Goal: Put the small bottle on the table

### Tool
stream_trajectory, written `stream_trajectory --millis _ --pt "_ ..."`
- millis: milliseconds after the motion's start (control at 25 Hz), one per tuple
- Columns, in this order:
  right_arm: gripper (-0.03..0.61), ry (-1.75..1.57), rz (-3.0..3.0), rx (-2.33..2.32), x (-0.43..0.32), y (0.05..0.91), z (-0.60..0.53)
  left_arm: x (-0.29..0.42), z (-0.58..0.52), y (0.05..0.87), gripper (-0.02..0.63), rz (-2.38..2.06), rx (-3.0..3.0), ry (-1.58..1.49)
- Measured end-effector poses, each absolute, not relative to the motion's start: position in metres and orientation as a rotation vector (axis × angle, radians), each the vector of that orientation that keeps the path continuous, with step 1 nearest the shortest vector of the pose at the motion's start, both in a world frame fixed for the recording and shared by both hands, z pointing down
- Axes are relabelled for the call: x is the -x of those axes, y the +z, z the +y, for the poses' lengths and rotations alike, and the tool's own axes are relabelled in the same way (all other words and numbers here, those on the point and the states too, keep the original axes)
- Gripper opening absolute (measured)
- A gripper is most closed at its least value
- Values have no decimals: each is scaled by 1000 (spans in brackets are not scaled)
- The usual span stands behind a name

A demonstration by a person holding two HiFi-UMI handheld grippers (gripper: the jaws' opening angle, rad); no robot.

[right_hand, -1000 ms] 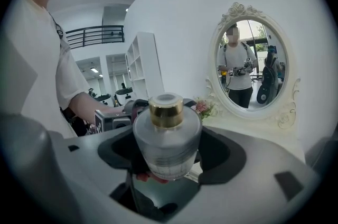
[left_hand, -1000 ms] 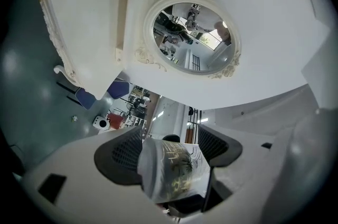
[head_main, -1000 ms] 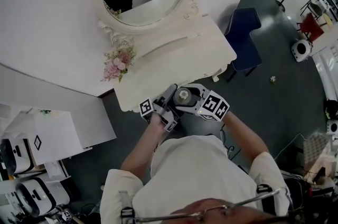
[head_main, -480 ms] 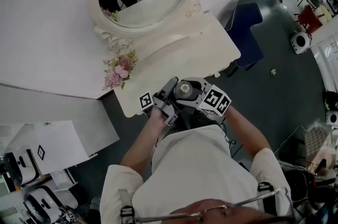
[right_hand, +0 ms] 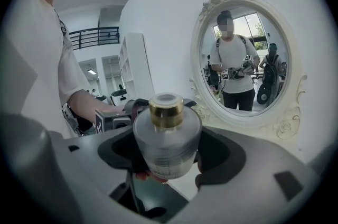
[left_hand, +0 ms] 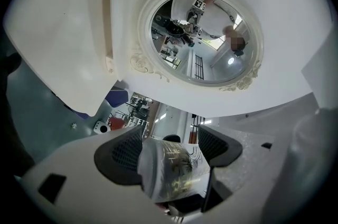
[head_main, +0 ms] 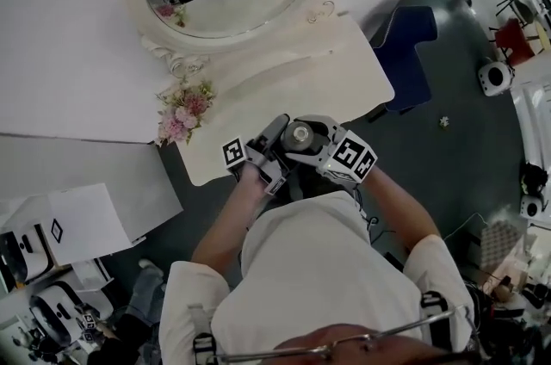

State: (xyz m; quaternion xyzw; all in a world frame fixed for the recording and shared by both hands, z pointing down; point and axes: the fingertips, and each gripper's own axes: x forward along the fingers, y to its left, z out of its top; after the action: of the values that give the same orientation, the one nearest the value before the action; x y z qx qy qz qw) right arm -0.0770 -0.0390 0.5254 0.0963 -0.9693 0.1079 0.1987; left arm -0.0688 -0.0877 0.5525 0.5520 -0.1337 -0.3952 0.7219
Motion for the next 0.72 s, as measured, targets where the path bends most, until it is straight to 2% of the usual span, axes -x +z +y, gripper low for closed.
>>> stream_trajectory --millis 720 --pt "339 326 -2633 -153 21 608 -159 56 -170 617 322 -536 -1207 -870"
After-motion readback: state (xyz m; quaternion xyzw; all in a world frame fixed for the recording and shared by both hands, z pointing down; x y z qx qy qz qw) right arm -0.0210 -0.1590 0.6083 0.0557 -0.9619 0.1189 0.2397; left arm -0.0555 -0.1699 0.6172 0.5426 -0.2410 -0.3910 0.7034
